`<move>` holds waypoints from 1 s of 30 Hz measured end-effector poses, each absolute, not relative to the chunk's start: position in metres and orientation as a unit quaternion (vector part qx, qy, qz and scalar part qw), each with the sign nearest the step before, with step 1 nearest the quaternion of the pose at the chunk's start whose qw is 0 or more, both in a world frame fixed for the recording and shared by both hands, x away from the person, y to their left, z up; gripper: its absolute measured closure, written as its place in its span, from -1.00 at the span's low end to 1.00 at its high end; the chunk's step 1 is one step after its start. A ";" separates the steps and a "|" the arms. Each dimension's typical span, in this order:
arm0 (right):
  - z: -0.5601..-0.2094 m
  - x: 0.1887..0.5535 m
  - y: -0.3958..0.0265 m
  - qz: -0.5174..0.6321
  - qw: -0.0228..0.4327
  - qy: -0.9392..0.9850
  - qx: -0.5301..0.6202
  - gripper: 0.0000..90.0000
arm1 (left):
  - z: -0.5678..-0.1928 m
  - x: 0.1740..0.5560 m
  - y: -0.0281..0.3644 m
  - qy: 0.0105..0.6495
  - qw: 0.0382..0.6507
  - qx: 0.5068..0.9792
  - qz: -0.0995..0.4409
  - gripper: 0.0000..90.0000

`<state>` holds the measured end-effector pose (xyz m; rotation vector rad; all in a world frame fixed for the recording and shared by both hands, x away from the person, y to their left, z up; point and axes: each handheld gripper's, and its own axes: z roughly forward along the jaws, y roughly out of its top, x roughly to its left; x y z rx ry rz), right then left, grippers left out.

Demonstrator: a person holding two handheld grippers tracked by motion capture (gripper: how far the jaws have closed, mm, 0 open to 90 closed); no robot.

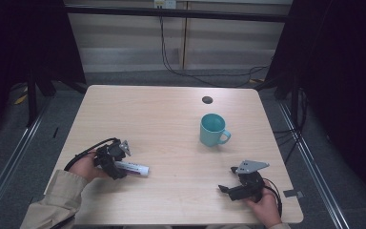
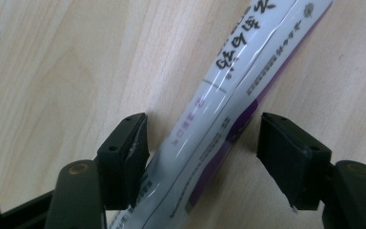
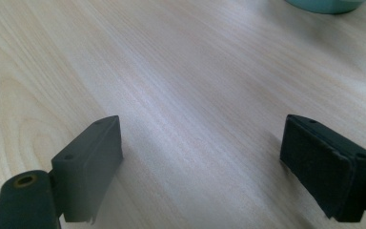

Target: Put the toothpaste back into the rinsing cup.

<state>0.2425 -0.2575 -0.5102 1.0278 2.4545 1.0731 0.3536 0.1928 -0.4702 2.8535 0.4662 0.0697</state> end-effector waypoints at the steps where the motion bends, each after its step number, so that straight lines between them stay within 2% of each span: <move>1: -0.510 0.242 -0.258 0.371 0.136 0.848 0.355 -0.70 | -0.470 0.354 0.194 0.157 0.120 0.980 0.022 -0.25; 30: -0.510 0.242 -0.258 0.370 0.136 0.847 0.355 -0.70 | -0.468 0.350 0.217 0.172 0.096 0.980 0.009 -0.14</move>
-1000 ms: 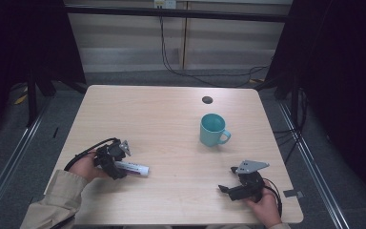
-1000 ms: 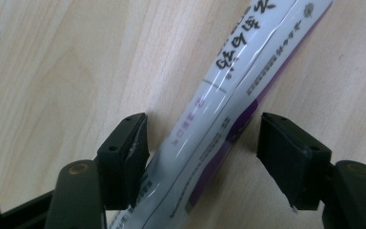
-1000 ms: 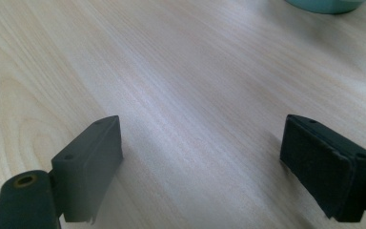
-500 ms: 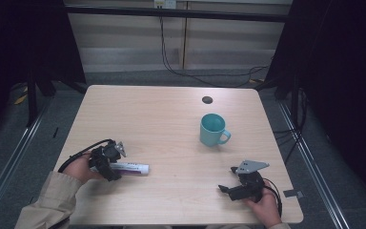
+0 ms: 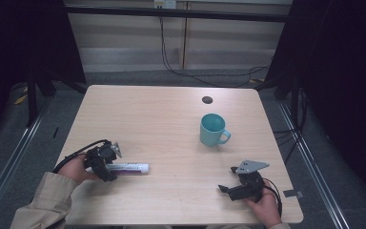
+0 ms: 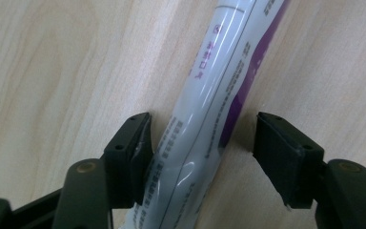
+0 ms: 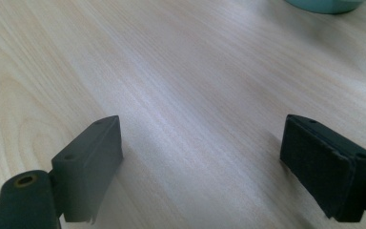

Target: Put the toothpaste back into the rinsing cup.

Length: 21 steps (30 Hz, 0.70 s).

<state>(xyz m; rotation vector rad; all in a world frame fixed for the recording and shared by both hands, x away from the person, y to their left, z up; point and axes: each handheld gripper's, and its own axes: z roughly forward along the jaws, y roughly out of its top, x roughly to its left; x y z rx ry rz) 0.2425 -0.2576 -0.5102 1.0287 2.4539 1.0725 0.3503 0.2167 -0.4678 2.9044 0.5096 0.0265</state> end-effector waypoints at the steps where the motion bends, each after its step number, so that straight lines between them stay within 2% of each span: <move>1: -0.510 0.242 -0.258 0.370 0.136 0.847 0.356 -0.70 | -0.467 0.350 0.217 0.181 0.097 0.979 0.004 -0.08; 3: -0.510 0.243 -0.258 0.370 0.136 0.847 0.355 -0.70 | -0.468 0.350 0.217 0.187 0.099 0.977 0.002 0.04; 10: -0.510 0.243 -0.258 0.370 0.136 0.847 0.356 -0.70 | -0.465 0.350 0.217 0.178 0.088 0.980 -0.008 0.25; 14: -0.510 0.243 -0.258 0.370 0.137 0.847 0.356 -0.70 | -0.465 0.346 0.213 0.187 0.089 0.978 -0.016 0.63; 21: -0.510 0.243 -0.258 0.370 0.137 0.847 0.356 -0.70 | -0.463 0.340 0.204 0.208 0.121 0.970 -0.028 0.70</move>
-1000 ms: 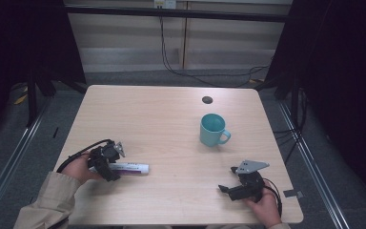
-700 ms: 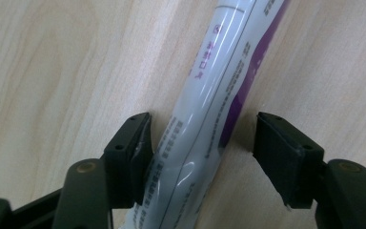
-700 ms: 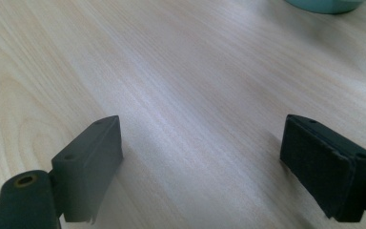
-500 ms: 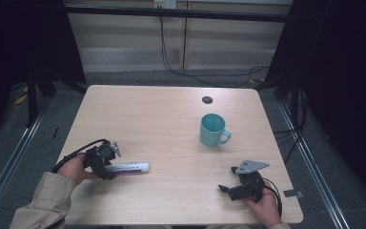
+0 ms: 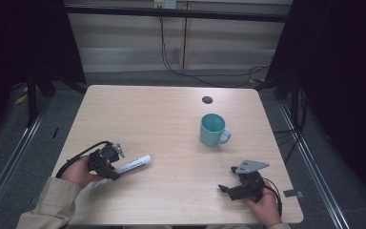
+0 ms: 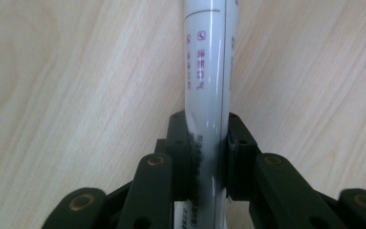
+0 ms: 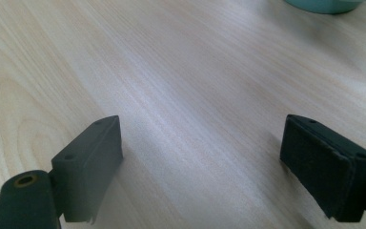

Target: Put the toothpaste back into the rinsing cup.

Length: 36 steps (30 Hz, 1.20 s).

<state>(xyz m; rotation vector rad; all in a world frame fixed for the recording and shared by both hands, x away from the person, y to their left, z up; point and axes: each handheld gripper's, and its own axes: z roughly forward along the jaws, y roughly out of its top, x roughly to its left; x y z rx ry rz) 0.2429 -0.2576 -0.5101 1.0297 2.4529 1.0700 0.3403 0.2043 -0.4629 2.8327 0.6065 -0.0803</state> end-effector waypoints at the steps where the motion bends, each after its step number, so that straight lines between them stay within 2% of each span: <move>1: -0.510 0.243 -0.258 0.370 0.137 0.847 0.356 -0.70 | -0.461 0.339 0.201 0.212 0.123 0.969 -0.022 0.70; 8: -0.510 0.243 -0.257 0.369 0.139 0.848 0.354 -0.71 | -0.443 0.334 0.182 0.191 0.140 0.972 -0.004 0.70; 17: -0.507 0.244 -0.257 0.357 0.138 0.855 0.349 -0.68 | -0.437 0.332 0.163 0.178 0.150 0.973 -0.008 0.70; 20: -0.499 0.243 -0.254 0.363 0.147 0.854 0.343 -0.67 | -0.433 0.331 0.155 0.173 0.154 0.973 -0.005 0.70; 36: -0.452 0.258 -0.210 0.365 0.128 0.886 0.256 -0.62 | -0.424 0.324 0.097 0.112 0.150 0.982 0.003 0.70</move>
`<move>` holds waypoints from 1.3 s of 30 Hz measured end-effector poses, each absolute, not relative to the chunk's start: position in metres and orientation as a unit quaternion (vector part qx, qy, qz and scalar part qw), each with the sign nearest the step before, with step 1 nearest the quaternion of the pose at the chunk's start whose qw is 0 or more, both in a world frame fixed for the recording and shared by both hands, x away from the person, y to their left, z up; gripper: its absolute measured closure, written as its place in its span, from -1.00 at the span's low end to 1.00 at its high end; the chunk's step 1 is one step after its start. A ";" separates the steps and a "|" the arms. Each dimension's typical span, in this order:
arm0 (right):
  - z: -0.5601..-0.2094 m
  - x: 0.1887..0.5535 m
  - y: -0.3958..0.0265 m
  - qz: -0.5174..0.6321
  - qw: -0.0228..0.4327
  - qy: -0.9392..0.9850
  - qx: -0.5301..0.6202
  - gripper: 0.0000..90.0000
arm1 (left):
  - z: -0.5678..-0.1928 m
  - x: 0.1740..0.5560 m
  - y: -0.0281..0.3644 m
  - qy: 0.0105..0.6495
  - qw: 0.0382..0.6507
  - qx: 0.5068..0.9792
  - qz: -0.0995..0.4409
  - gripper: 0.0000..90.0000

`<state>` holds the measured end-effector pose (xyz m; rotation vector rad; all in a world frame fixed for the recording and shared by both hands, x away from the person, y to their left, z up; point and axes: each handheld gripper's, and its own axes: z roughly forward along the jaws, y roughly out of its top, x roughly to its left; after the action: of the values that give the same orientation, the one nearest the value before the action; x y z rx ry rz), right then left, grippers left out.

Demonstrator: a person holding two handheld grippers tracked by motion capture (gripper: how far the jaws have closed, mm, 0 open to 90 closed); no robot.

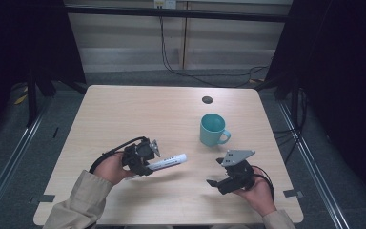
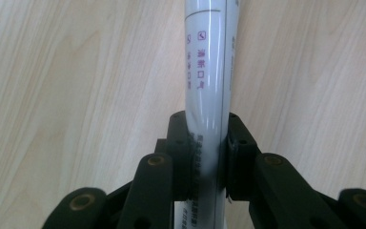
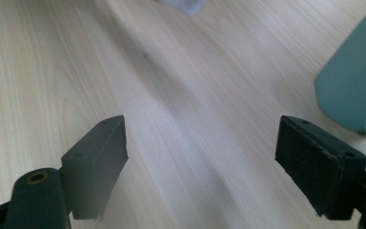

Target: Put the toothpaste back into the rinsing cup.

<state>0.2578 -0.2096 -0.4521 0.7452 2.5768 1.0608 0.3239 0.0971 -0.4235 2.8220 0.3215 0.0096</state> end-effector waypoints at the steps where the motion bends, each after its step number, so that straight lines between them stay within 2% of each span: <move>1: -0.450 0.259 -0.207 0.365 0.127 0.887 0.253 -0.61 | -0.423 0.323 0.094 0.110 0.149 0.983 0.002 0.70; 13: -0.428 0.269 -0.180 0.356 0.124 0.904 0.200 -0.56 | -0.421 0.317 0.059 0.072 0.150 0.986 -0.001 0.70; 22: -0.427 0.275 -0.168 0.354 0.122 0.910 0.177 -0.48 | -0.424 0.313 0.045 0.059 0.156 0.986 -0.010 0.70; 26: -0.429 0.277 -0.164 0.359 0.110 0.911 0.171 -0.39 | -0.423 0.311 0.039 0.052 0.161 0.985 -0.014 0.70; 31: -0.434 0.278 -0.160 0.350 0.094 0.918 0.164 -0.16 | -0.420 0.310 0.035 0.044 0.171 0.984 -0.019 0.70; 39: -0.439 0.281 -0.159 0.327 0.081 0.927 0.166 0.02 | -0.420 0.310 0.029 0.038 0.178 0.983 -0.027 0.70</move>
<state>0.2814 -0.1588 -0.4394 0.4968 2.7705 0.9786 0.3101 0.0290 -0.4197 2.7798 0.1082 -0.0764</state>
